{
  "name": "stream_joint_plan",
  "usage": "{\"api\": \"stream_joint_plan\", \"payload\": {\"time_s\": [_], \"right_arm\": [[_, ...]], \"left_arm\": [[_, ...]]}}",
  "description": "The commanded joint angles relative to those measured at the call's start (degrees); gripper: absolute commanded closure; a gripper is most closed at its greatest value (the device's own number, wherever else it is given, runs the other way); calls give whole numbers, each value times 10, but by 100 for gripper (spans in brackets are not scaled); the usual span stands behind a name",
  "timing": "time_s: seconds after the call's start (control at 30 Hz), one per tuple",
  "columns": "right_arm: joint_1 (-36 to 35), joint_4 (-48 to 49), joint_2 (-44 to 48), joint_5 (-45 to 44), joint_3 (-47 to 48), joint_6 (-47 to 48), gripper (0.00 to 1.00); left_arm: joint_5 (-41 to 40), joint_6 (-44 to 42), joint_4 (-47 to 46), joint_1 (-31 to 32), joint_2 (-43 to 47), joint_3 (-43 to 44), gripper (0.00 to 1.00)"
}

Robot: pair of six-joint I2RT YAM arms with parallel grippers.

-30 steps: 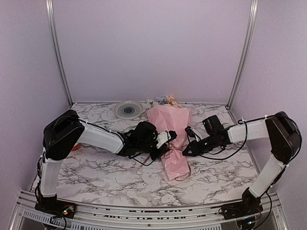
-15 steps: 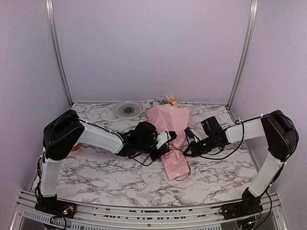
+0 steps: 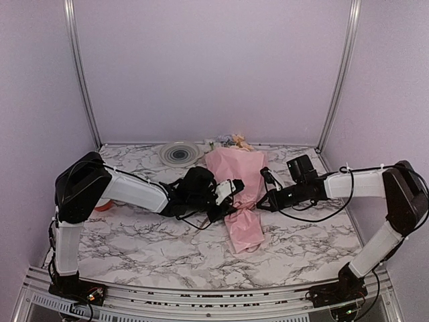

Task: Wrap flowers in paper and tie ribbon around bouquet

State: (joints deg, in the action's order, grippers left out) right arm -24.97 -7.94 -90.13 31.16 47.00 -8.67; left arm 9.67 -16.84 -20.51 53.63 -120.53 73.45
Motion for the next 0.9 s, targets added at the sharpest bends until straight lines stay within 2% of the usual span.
{"api": "stream_joint_plan", "payload": {"time_s": [0.0,0.27,0.37,0.5,0.67,0.73,0.77,0.87], "right_arm": [[-19,-29,16,15,21,2,100],[-67,-5,-13,28,49,-41,100],[-68,-6,-19,21,53,-62,100],[-68,-26,-39,20,64,-84,100],[-59,-42,-33,3,60,-99,100],[-58,-45,-31,5,60,-104,100],[-58,-45,-32,7,61,-107,100],[-58,-36,-38,15,61,-122,100]], "left_arm": [[18,8,-12,-7,29,-14,63],[34,28,-12,-17,32,-16,63],[49,22,-10,-21,48,-30,55],[125,20,-1,-33,69,-44,39],[204,49,3,-54,78,-40,35],[202,59,3,-59,74,-34,36],[176,68,3,-59,69,-27,40],[77,97,28,-60,39,22,62]]}}
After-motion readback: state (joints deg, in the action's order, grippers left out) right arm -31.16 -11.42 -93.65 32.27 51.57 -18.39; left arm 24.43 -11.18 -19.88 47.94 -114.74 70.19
